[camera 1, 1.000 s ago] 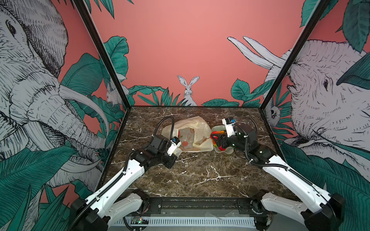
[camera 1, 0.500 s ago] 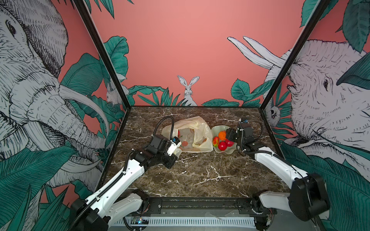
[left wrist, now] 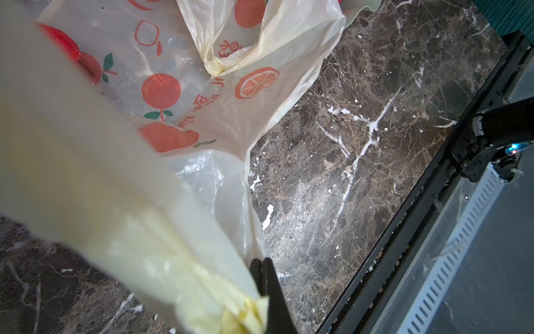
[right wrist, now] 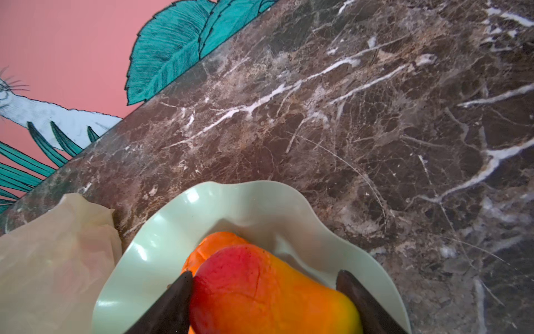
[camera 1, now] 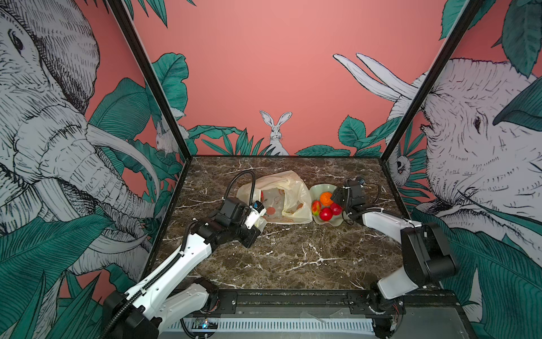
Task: Take fruits out of the plastic bag
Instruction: Place the fake fruit on the plate.
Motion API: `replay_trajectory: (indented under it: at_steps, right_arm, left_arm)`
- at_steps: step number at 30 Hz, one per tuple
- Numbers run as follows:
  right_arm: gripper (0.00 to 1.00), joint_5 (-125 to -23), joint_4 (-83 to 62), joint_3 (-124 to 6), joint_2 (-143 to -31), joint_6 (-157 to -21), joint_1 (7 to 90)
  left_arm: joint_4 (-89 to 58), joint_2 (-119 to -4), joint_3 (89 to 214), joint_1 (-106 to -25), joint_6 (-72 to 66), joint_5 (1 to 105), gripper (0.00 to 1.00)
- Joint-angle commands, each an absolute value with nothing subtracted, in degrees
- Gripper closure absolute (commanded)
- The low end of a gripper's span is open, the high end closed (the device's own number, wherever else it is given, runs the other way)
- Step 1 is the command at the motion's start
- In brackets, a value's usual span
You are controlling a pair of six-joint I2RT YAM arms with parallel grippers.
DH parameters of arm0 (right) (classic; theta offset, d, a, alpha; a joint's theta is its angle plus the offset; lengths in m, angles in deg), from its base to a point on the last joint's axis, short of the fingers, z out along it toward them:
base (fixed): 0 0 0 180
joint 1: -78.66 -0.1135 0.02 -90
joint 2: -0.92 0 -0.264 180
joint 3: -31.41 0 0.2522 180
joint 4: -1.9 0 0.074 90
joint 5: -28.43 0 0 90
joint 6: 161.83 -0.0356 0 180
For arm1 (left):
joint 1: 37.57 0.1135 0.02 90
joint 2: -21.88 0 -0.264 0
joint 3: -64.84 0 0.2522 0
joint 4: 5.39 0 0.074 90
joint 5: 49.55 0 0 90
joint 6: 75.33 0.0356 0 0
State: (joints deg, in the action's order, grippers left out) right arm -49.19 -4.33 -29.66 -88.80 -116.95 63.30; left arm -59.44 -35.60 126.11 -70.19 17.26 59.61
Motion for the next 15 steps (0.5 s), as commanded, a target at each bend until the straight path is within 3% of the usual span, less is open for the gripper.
replay_trajectory:
  at_steps: [1, 6, 15]
  right_arm:
    - [0.25, -47.42, -1.50, -30.08, -89.35, -120.51, 63.95]
    - [0.14, -48.29, -2.98, -30.34, -88.48, -120.11, 64.24]
    - [0.08, -48.51, -6.48, -31.13, -86.78, -116.77, 64.48]
  left_arm:
    - [-59.06, -34.74, 125.74, -69.94, 17.94, 60.49, 1.00]
    - [-59.01, -34.82, 125.74, -70.00, 17.92, 60.84, 1.00]
    - [-59.31, -35.31, 125.83, -69.99, 17.96, 60.58, 1.00]
